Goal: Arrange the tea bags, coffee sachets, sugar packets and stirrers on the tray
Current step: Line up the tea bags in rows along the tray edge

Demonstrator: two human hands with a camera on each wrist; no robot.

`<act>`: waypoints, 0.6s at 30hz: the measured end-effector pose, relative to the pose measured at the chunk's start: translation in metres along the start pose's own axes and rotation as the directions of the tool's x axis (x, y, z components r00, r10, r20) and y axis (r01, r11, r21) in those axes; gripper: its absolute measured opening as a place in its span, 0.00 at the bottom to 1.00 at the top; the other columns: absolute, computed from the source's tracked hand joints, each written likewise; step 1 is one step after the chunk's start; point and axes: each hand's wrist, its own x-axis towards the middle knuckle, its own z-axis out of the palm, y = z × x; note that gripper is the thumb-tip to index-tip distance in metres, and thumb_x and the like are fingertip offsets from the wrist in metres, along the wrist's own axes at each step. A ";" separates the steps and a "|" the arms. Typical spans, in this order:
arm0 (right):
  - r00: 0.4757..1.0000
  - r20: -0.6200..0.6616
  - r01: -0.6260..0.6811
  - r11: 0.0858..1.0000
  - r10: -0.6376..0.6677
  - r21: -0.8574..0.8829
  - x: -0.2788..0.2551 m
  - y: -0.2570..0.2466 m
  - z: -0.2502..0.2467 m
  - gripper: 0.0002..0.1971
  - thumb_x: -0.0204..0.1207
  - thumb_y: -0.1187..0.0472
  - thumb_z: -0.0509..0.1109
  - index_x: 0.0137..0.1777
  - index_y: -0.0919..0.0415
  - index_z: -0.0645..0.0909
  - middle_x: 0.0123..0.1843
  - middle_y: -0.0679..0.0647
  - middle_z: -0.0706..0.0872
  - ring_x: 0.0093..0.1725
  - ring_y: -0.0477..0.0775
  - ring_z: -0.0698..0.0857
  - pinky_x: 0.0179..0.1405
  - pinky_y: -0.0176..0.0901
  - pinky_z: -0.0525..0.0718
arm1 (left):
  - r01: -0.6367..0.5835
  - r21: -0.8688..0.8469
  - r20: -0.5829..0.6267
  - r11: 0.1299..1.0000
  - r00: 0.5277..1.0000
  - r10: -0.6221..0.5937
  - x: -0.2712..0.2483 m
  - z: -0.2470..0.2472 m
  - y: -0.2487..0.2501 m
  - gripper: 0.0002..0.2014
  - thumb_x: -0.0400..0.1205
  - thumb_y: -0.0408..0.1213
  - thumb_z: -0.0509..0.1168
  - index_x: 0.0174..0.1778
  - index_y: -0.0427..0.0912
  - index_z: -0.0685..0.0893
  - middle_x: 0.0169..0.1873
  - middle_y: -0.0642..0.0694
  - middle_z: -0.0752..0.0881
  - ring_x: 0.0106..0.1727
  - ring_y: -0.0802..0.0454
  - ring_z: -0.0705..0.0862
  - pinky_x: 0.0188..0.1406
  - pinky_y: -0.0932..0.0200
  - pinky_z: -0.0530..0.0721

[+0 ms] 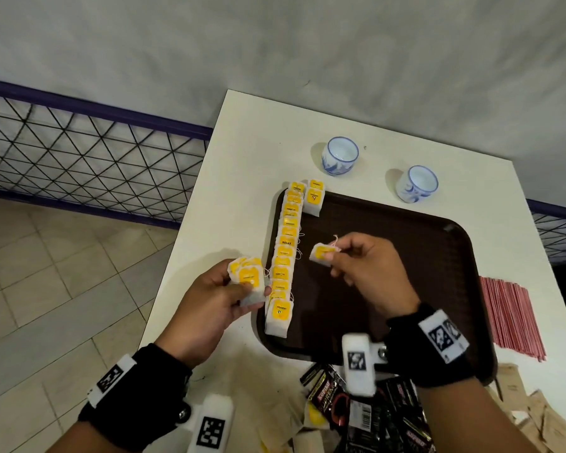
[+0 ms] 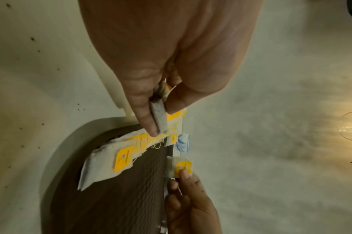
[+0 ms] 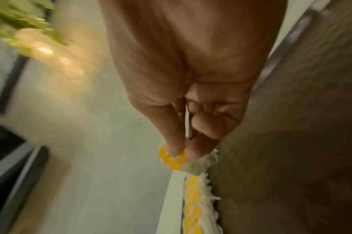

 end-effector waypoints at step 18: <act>0.961 0.082 -0.264 0.964 0.264 -0.001 0.114 -0.006 0.001 0.06 0.80 0.74 0.71 0.45 0.63 0.80 0.36 0.65 0.86 0.24 0.52 0.87 0.23 0.38 0.85 | 0.031 0.115 -0.009 0.993 1.000 -0.030 0.003 -0.006 -0.006 0.15 0.87 0.22 0.60 0.62 0.41 0.87 0.56 0.40 0.93 0.57 0.40 0.93 0.57 0.46 0.91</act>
